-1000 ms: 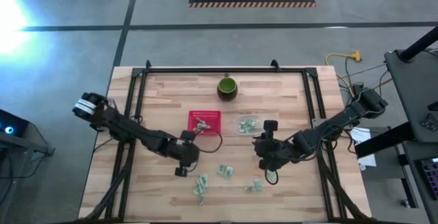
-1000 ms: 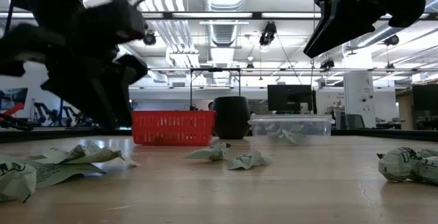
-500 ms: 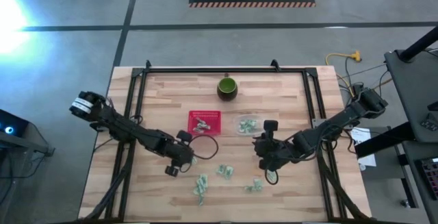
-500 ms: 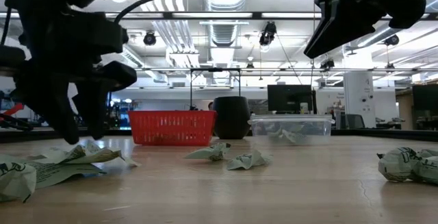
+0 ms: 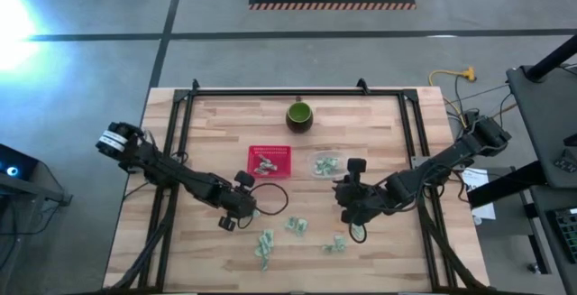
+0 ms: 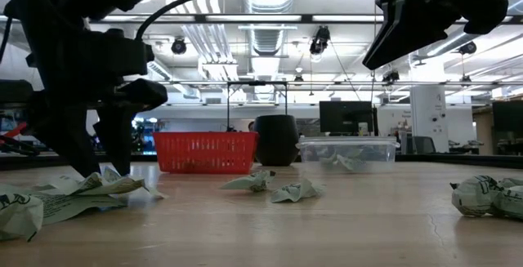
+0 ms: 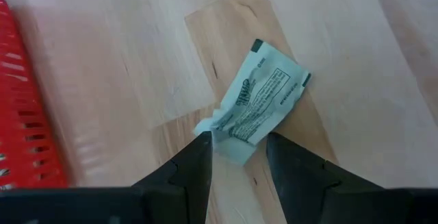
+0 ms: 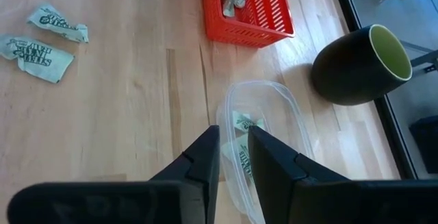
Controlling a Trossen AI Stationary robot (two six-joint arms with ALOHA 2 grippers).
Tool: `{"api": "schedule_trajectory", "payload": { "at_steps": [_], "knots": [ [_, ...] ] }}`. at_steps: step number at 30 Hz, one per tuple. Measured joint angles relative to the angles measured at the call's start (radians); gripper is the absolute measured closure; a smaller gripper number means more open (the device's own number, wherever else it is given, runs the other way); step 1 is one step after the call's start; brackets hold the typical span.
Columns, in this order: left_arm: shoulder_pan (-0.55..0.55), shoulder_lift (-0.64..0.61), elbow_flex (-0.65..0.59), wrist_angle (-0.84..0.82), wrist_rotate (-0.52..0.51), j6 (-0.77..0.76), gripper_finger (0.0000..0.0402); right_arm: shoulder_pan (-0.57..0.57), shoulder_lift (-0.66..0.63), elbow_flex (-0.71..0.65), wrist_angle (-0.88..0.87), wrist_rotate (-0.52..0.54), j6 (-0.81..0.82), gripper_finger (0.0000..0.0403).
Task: Pick and place items into bin
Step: Put the stevia packet into the red bin
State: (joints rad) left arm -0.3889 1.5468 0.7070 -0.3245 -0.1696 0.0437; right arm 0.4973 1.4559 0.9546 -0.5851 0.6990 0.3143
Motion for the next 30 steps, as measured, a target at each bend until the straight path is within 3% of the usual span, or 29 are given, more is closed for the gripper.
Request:
{"api": "schedule_trajectory", "payload": {
  "at_steps": [20, 24, 30],
  "knots": [
    [0.001, 0.011, -0.001, 0.088, 0.006, 0.041, 0.0276, 0.0, 0.0, -0.003, 0.0, 0.0, 0.0, 0.0339],
    [0.0, 0.011, -0.001, 0.087, 0.008, 0.04, 0.03, 0.0, 0.0, -0.003, 0.0, 0.0, 0.0, 0.0337],
    [-0.001, 0.011, 0.001, 0.083, 0.02, 0.039, 0.037, 0.0, 0.0, -0.004, 0.0, 0.0, 0.0, 0.0341]
  ]
}}
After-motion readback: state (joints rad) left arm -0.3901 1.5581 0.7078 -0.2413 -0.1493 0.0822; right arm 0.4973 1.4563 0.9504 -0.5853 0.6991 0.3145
